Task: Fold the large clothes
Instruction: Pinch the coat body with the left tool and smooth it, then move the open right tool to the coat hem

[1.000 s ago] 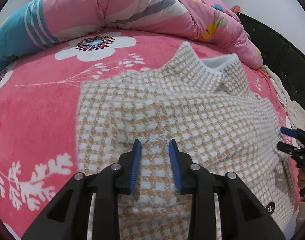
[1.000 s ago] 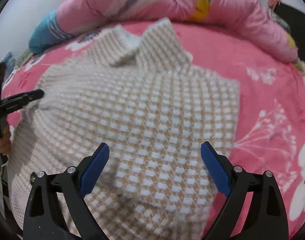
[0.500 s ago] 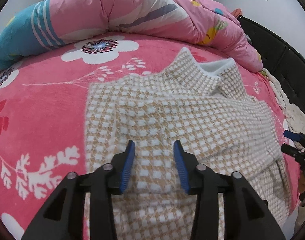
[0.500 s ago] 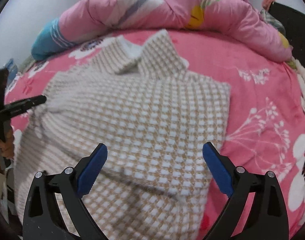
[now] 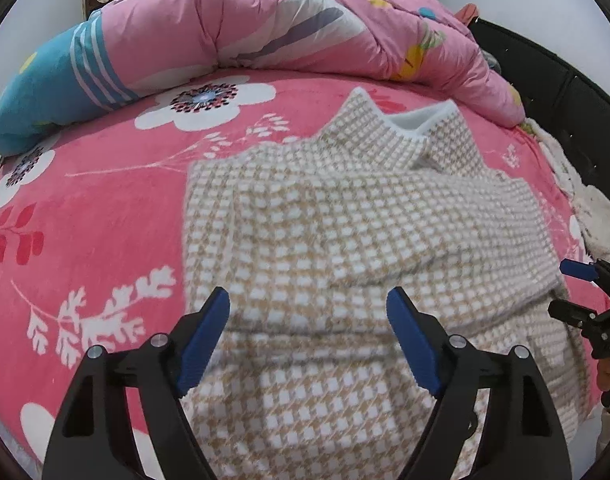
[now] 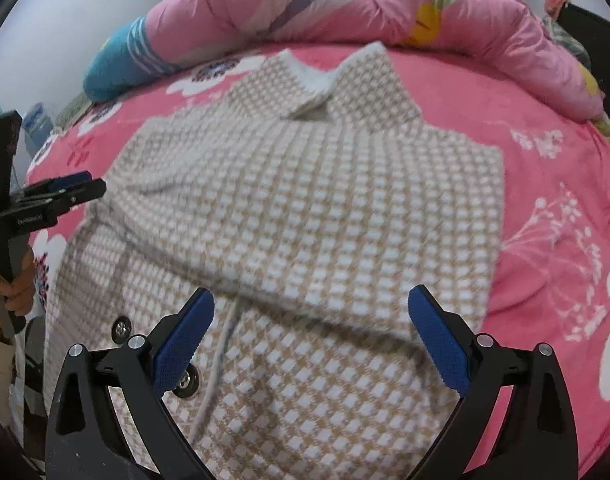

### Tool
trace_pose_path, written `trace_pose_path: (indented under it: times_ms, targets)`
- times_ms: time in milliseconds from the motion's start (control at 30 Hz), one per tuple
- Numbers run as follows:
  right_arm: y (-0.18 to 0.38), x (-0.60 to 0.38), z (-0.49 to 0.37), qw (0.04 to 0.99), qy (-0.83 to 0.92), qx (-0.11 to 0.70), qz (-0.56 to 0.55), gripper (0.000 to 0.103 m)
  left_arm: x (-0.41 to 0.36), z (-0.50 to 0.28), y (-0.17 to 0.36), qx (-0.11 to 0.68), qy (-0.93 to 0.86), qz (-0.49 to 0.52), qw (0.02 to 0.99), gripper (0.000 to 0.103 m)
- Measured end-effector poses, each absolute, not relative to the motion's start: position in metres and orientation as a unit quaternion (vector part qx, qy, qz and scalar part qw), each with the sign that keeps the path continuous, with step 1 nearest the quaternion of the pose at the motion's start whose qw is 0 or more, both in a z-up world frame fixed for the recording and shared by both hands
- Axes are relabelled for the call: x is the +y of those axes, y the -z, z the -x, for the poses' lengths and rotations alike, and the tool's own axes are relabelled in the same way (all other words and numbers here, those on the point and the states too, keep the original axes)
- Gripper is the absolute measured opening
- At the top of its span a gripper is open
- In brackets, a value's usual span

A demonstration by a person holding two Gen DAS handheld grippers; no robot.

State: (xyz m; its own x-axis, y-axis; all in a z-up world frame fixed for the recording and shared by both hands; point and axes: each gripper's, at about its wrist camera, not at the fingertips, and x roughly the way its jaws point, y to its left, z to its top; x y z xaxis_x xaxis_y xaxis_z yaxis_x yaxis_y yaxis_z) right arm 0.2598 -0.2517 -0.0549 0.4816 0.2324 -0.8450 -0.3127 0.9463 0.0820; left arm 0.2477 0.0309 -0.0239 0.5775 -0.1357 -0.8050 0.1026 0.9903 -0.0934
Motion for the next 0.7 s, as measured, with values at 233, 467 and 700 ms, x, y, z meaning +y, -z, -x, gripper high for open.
trace_pose_path:
  times_ms: [233,467,700]
  targets:
    - [0.059,-0.244,-0.244,0.861,-0.144,0.483,0.066,0.094,0.042,-0.24,0.036,0.466,0.052,0.023,0.883,0.08]
    - [0.036,-0.257,-0.204,0.876,-0.158,0.456,0.023,0.094,0.052,-0.207,0.032,0.455,0.052,0.022,0.889,0.084]
    - [0.026,-0.281,-0.151,0.887,-0.151,0.435,-0.032,0.094,0.066,-0.147,0.029,0.454,0.039,0.038,0.889,0.085]
